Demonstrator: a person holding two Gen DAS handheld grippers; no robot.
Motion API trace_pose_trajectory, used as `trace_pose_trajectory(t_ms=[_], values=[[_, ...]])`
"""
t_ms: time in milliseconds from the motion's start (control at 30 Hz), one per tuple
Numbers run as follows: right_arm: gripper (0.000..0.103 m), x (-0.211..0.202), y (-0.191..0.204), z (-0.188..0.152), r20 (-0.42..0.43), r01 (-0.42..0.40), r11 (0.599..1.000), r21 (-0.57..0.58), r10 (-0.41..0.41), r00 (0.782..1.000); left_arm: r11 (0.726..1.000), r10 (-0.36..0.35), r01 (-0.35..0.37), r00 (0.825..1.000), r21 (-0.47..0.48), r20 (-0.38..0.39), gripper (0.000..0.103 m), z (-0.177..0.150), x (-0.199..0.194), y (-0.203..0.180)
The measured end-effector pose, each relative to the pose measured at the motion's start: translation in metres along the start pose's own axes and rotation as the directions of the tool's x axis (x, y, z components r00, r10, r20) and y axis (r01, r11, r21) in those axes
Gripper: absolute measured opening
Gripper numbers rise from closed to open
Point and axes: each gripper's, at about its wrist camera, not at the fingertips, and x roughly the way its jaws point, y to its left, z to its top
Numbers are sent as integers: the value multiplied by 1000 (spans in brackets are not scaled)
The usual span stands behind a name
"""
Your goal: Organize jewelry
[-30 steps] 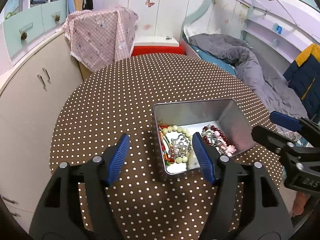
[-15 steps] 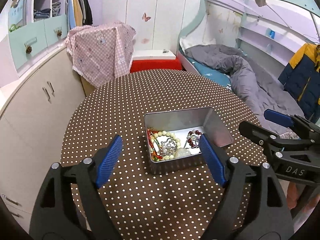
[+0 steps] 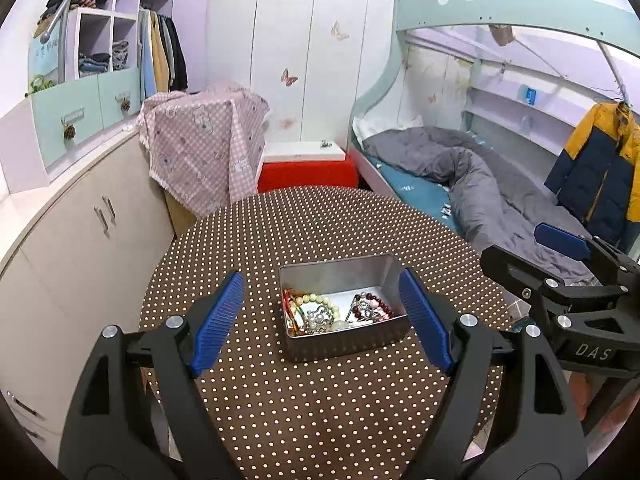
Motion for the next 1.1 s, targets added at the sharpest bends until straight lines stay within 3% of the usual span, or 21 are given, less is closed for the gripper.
trace_pose_trajectory(t_ms=[233,467,1100], values=[[95,-19,2,4,68,16,1000,-19,-14,998,999,35,-34,997,-8,67,86,4,-22,-3],[95,-30,1,3,110,26,999,-24,-23,994,999,37,-36,996,-5,83,86,8,-31,-5],[95,-41,0,0,144,25,999,-27,-21,989,997,82,-82,987,-2,137,89,8,-47,-15]])
